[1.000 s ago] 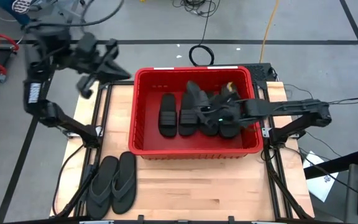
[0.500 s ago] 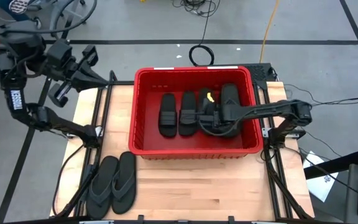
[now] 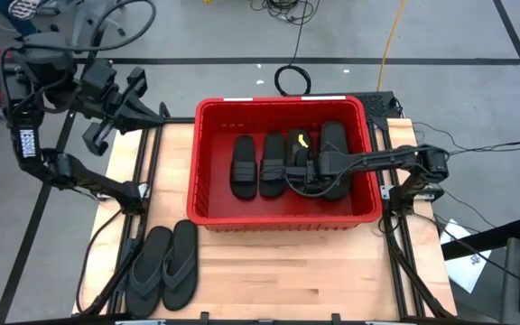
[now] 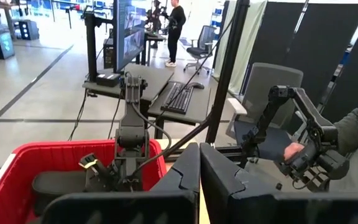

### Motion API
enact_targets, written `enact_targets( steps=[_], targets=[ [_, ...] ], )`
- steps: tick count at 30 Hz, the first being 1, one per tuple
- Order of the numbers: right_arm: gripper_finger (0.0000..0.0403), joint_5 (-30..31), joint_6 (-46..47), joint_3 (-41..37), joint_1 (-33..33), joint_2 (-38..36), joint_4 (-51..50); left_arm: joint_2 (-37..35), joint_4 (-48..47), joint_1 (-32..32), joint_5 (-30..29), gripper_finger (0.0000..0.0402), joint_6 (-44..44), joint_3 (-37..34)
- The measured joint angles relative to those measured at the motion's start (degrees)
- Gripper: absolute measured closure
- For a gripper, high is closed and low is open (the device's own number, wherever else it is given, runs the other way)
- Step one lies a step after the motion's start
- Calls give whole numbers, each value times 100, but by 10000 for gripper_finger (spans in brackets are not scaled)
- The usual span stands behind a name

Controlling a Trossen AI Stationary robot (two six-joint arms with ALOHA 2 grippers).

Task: Pick and place slides into bin
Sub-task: Put the black slide into the red container

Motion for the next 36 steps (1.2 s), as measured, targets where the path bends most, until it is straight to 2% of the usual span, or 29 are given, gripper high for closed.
enact_targets(
  steps=[5, 9, 21, 28, 32, 36],
  targets=[
    [369, -320, -85, 0, -1, 0, 178, 21, 4, 2, -2, 394, -38, 2],
    [346, -806, -319, 0, -18, -4, 281, 18, 2, 2, -2, 394, -138, 2],
    [245, -2214, -477, -4, -172, -22, 283, 0, -355, 4, 44, 394, 22, 2],
    [205, -2150, -539, -9, -172, -273, 356, -2, -384, 4, 46, 394, 42, 2],
    [204, -1816, -518, -15, -178, -611, 416, -2, -382, 4, 48, 394, 55, 2],
    [218, -1615, -759, -15, -191, -934, 784, -2, -382, 4, 49, 394, 55, 2]
  ],
)
